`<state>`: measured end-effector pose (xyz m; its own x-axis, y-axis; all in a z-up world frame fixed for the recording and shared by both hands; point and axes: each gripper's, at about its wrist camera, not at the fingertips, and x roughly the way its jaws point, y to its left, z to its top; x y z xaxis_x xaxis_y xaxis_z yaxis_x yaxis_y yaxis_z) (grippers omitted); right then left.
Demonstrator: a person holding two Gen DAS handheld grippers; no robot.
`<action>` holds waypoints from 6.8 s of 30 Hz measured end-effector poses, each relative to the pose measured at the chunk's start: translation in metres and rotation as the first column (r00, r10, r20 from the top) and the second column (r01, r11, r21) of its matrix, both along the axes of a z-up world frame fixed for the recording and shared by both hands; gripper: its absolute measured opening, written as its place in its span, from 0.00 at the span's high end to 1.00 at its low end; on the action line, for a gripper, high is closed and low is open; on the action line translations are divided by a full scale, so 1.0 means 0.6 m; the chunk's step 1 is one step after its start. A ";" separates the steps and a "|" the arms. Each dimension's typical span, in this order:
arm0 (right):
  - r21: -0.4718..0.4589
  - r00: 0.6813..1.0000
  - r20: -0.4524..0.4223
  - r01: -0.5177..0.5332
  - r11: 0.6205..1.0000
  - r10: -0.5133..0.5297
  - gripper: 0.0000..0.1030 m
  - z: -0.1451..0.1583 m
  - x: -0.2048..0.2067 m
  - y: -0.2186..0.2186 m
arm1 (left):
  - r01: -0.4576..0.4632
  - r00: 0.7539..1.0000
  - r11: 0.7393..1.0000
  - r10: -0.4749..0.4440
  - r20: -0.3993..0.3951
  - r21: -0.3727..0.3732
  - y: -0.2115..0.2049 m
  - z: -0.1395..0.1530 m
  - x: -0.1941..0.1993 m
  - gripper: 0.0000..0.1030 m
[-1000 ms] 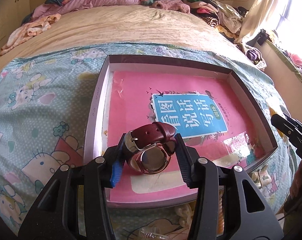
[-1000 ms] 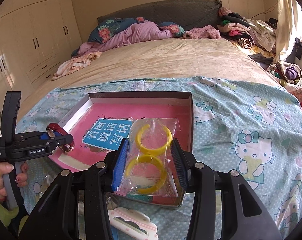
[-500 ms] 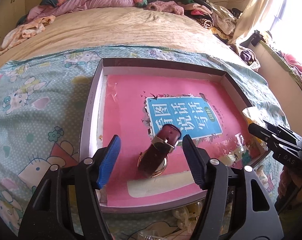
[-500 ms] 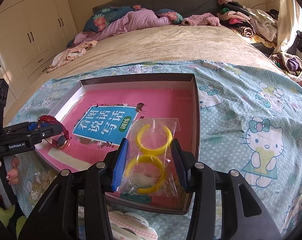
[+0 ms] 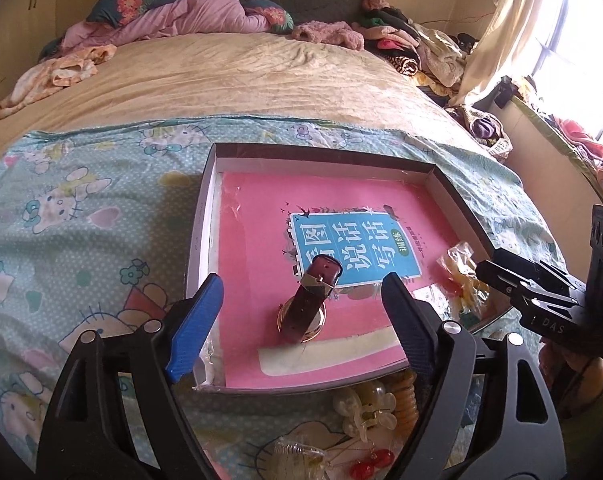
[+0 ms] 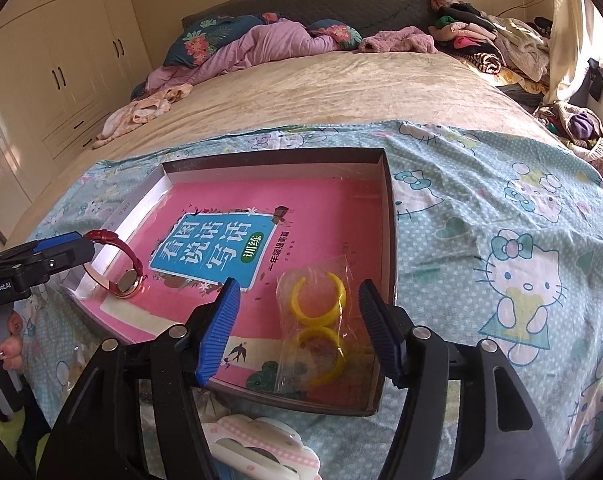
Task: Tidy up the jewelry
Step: 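Carry the watch and bangles into the pink box and release both, then withdraw both tools from the box back toward the remaining jewelry, then grasp the bagged pearl bracelet with the left tool while the right tool grasps the blue case, then lower the bracelet and blue case into the pink box and open both tools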
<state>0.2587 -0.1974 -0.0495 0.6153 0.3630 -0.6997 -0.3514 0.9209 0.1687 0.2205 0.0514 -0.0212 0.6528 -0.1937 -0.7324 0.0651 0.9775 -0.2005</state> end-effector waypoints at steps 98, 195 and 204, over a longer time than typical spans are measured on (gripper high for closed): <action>-0.012 0.981 -0.093 -0.173 0.985 0.172 0.16 -0.035 -0.217 0.056 | -0.028 0.987 0.998 0.019 -0.161 -0.052 0.013 -0.101 -0.191 0.58; 0.057 0.988 0.102 -0.119 0.991 0.113 0.58 0.021 -0.072 0.006 | -0.081 0.995 0.997 0.080 -0.059 -0.008 0.015 -0.044 0.011 0.79; 0.021 0.988 0.086 -0.129 0.991 0.127 0.58 0.011 -0.036 0.029 | -0.081 0.995 0.997 0.081 -0.055 0.005 0.022 -0.043 0.038 0.79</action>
<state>0.2372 -0.1803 -0.0427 0.6190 0.4604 -0.6363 -0.4799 0.8631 0.1576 0.2434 0.0646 -0.0471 0.6247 -0.1394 -0.7684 -0.0259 0.9797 -0.1988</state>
